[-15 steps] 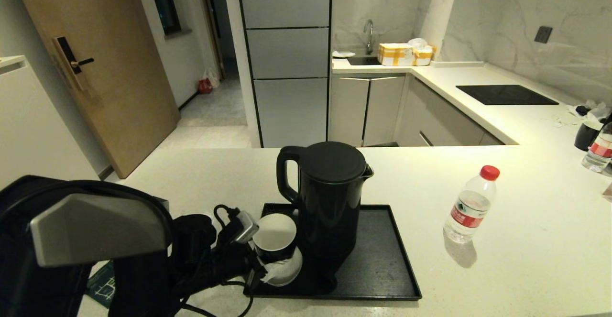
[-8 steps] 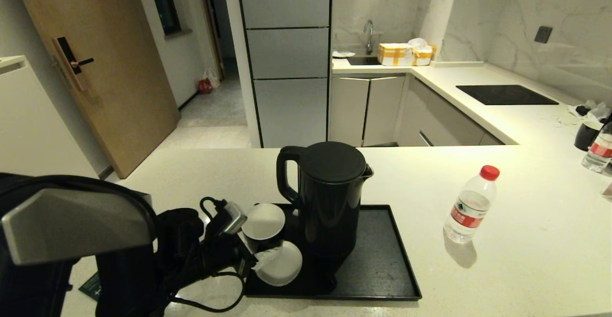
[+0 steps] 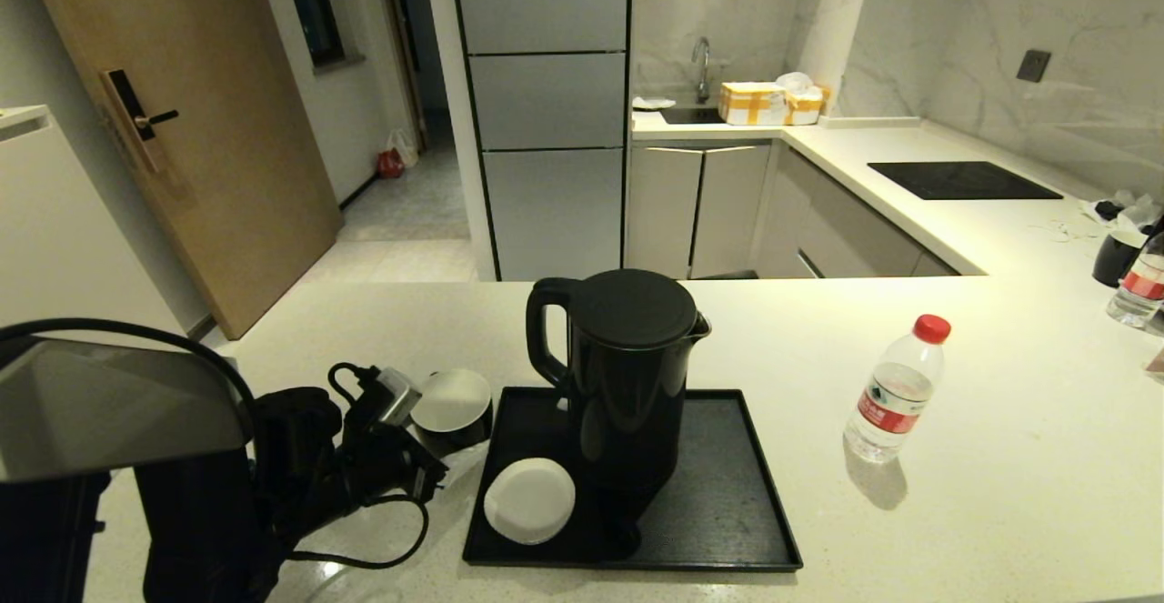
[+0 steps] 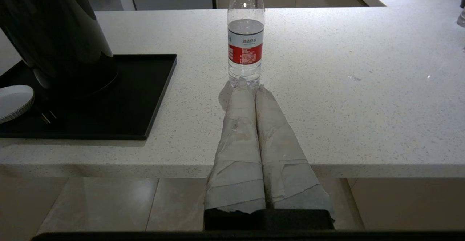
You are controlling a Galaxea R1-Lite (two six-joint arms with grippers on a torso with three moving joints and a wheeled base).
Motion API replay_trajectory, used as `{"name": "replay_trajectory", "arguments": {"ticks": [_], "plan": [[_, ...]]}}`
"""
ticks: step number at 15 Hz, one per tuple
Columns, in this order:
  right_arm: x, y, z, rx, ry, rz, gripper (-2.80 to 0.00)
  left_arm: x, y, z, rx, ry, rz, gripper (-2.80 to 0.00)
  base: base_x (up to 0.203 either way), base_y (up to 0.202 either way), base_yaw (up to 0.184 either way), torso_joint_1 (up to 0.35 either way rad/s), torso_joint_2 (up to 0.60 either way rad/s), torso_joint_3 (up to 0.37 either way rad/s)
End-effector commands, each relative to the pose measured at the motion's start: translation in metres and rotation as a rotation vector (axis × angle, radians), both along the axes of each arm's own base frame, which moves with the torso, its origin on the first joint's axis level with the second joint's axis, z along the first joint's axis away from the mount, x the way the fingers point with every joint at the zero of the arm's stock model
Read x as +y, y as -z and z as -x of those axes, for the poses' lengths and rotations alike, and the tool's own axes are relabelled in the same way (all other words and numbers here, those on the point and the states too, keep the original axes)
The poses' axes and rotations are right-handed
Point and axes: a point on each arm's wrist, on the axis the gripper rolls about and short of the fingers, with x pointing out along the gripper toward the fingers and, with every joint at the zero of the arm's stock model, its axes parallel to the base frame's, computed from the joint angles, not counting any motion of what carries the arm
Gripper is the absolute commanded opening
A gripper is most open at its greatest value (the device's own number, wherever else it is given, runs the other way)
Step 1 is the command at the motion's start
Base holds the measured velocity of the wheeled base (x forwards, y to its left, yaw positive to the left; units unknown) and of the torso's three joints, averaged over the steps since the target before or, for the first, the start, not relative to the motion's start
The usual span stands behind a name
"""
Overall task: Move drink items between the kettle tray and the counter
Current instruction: Place it on the left
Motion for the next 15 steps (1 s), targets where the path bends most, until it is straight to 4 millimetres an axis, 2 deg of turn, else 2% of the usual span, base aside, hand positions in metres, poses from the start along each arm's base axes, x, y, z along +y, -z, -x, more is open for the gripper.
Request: {"name": "replay_trajectory", "arguments": {"ticks": [1,10,15], "plan": [[0.000,0.000,0.000,0.001,-0.002,0.000,-2.80,0.003,0.004,-0.001,0.007,-0.010,-0.003,-2.80,0.000,0.000,0.000,0.000,0.00,0.000],[0.000,0.000,0.000,0.001,-0.001,0.000,-2.80,0.003,0.014,-0.005,0.024,-0.045,-0.023,-2.80,0.000,0.000,0.000,0.000,0.00,0.000],[0.000,0.000,0.000,0.001,-0.001,0.000,-2.80,0.012,0.020,-0.007,0.041,-0.083,-0.026,-2.80,0.000,0.000,0.000,0.000,0.00,0.000]]}}
